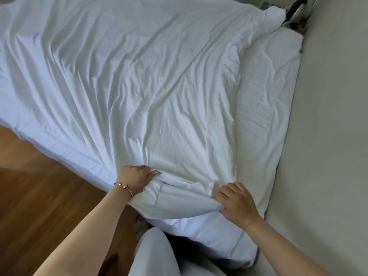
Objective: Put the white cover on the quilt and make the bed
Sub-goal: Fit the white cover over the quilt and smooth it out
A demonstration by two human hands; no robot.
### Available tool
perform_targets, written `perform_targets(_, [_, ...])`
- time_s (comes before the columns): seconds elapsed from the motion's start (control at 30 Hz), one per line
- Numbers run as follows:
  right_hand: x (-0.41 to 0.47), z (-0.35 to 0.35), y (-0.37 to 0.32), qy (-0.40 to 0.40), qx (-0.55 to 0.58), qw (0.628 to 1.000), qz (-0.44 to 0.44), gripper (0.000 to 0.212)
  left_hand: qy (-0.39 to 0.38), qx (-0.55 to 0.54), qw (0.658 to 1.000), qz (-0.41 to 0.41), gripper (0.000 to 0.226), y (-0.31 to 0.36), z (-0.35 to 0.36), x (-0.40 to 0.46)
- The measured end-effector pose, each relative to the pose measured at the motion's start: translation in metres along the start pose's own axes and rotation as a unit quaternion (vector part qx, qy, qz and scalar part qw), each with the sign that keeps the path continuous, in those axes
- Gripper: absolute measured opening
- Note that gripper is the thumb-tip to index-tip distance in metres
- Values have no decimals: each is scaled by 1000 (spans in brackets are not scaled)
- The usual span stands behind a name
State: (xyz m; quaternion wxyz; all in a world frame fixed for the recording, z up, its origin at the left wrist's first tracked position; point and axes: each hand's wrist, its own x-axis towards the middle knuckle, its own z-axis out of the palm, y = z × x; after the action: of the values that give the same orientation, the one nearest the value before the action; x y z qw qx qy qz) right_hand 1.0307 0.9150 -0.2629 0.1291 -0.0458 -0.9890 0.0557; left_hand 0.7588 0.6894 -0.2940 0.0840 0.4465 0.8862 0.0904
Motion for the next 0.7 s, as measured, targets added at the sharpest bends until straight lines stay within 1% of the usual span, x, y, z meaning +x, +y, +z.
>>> perform_targets(0.03, [-7,3,0,-42,10,998,54,30,14,16,1000,17,78,9,-2,2])
perform_targets(0.07, [-11,8,-2,-107,29,987,119,36,23,3,999,25,72,19,-4,3])
perform_targets(0.1, [-15,13,-5,-174,36,970,165,39,43,-24,998,27,65,29,-3,1])
perform_targets(0.13, [-19,20,-12,-240,21,954,179,42,50,-65,997,6,60,38,-4,-2])
perform_targets(0.17, [-22,27,-20,-299,19,937,180,51,34,-106,993,-30,62,46,-5,-7])
perform_targets(0.2, [-25,36,-30,-348,18,918,189,64,-10,-134,988,-72,68,50,-5,-13])
perform_targets(0.23, [-26,45,-41,-376,14,905,199,77,-53,-142,983,-99,75,53,-1,-22])
perform_targets(0.27, [-26,49,-52,-387,12,895,221,87,-82,-131,982,-108,82,53,5,-33])
perform_targets(0.3, [-23,50,-64,-352,15,905,240,92,-91,-111,984,-108,87,54,12,-45])
perform_targets(0.33, [-21,52,-75,-305,39,922,237,88,-84,-97,985,-114,91,54,18,-58])
perform_targets(0.37, [-18,54,-86,-218,60,955,194,77,-60,-88,987,-123,93,54,24,-69])
perform_targets(0.4, [-15,56,-95,-135,79,978,135,67,-44,-86,985,-140,93,53,30,-77])
perform_targets(0.43, [-11,59,-103,-105,97,986,87,62,-26,-85,983,-160,91,53,34,-81])
perform_targets(0.47, [-6,61,-109,-138,114,982,65,63,-12,-88,980,-181,85,52,40,-83])
perform_targets(0.5, [1,64,-113,-205,130,967,74,71,3,-94,977,-191,73,50,46,-83])
perform_targets(0.53, [6,68,-115,-266,131,950,100,84,9,-115,973,-201,58,49,48,-80])
perform_targets(0.57, [12,72,-116,-299,122,939,121,97,6,-150,966,-211,47,50,48,-78])
perform_targets(0.63, [28,77,-120,-349,141,909,182,114,-38,-244,937,-248,39,55,38,-73])
perform_targets(0.67, [36,79,-123,-366,154,892,216,118,-43,-259,929,-261,34,58,33,-70])
perform_targets(0.7, [44,80,-127,-375,158,881,242,120,-43,-245,935,-253,31,58,31,-67])
